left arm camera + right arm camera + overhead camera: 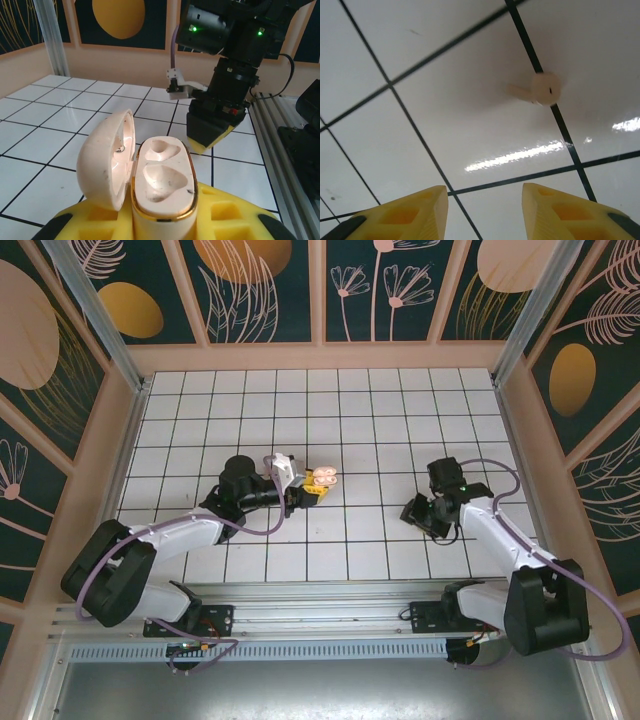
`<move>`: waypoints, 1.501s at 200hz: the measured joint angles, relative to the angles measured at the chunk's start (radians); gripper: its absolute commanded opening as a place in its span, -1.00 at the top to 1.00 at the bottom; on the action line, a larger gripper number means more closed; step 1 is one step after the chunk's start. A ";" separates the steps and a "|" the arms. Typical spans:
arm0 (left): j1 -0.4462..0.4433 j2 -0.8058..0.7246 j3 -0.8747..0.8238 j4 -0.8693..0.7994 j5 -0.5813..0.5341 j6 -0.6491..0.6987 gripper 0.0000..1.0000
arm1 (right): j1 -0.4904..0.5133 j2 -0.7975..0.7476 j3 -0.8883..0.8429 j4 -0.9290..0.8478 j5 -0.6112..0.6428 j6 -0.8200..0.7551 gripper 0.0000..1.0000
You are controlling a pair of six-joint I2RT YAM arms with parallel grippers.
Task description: Insert wireless bluetooth earbuds into charging case
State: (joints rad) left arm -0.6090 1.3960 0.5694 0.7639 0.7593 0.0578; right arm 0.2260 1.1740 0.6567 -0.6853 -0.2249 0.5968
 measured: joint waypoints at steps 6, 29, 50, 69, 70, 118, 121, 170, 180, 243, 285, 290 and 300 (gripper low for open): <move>0.000 0.002 0.000 0.000 0.000 -0.001 0.54 | 0.000 0.008 -0.004 0.001 -0.002 0.005 0.12; 0.000 0.002 0.000 0.000 0.000 0.000 0.54 | 0.000 0.040 -0.018 0.023 -0.003 0.013 0.11; 0.000 0.002 0.000 -0.001 0.000 0.000 0.54 | -0.002 0.072 -0.024 0.057 -0.003 0.013 0.11; 0.000 0.002 0.001 -0.006 0.000 0.000 0.53 | -0.008 0.112 -0.024 0.081 0.001 0.012 0.11; 0.000 0.002 0.001 -0.006 -0.001 0.000 0.53 | -0.008 0.114 -0.024 0.082 0.001 0.012 0.11; 0.000 0.002 0.001 -0.018 -0.006 0.005 0.53 | -0.031 0.157 -0.007 0.091 0.068 0.002 0.11; 0.000 0.002 0.001 -0.018 -0.006 0.005 0.53 | -0.034 0.158 -0.005 0.093 0.072 0.000 0.11; 0.000 0.002 0.001 -0.032 -0.008 0.009 0.52 | -0.071 0.159 0.010 0.163 0.102 -0.024 0.12; 0.000 0.002 0.002 -0.035 -0.008 0.012 0.52 | -0.075 0.161 0.011 0.182 0.101 -0.032 0.12; 0.000 0.002 0.018 -0.040 -0.008 0.017 0.52 | -0.082 0.187 0.024 0.297 0.067 -0.049 0.12; 0.000 0.002 0.021 -0.066 -0.012 0.023 0.52 | -0.082 0.178 0.060 0.255 0.090 -0.053 0.12; 0.000 0.002 0.021 -0.068 -0.011 0.024 0.52 | -0.082 0.170 0.060 0.240 0.092 -0.052 0.12; 0.000 0.002 0.023 -0.070 -0.012 0.024 0.52 | -0.074 0.144 0.055 0.215 0.095 -0.045 0.12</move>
State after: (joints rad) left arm -0.6090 1.3979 0.5919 0.6941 0.7475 0.0822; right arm 0.1516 1.3178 0.7120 -0.4706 -0.1303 0.5514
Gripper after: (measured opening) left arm 0.240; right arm 0.441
